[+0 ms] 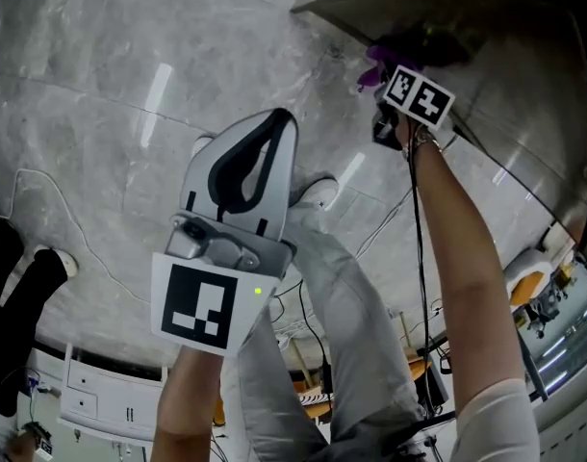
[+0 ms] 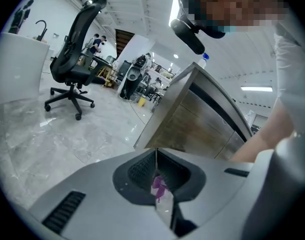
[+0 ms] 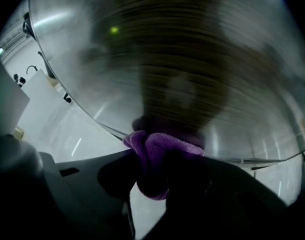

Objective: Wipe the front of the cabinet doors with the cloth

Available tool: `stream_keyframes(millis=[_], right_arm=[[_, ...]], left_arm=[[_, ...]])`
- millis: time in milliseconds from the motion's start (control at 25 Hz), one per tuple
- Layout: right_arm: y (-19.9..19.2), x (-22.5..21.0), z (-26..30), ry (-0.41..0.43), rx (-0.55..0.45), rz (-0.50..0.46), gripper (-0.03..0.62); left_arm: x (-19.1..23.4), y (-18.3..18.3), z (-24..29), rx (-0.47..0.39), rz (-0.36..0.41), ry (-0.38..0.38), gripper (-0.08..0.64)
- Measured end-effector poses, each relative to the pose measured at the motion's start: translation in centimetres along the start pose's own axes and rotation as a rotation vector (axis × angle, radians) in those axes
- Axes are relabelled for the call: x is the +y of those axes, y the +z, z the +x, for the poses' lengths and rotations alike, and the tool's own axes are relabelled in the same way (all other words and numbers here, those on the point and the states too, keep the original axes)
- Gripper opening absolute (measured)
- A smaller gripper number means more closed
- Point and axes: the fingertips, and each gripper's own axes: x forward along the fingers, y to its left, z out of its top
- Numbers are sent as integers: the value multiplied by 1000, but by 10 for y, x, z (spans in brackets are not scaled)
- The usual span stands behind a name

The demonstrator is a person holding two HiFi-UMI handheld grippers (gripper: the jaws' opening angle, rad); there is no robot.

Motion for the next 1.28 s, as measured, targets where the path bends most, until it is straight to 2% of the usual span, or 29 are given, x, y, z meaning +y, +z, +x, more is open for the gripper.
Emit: stream_keyframes(millis=[320, 560, 720, 1000, 1280], right_arm=[[37, 118, 20, 84, -28, -20, 138], [54, 167, 17, 114, -51, -15, 138], [65, 175, -3, 113, -64, -7, 138], [94, 185, -63, 139, -92, 58, 138], [127, 196, -150, 185, -112, 125, 138]], left_arm=[[74, 30, -30, -1, -20, 43, 17], [110, 45, -48, -21, -3, 70, 17], [105, 59, -55, -16, 2, 53, 17], [59, 103, -65, -20, 60, -22, 17], [25, 153, -103, -73, 92, 10, 17]])
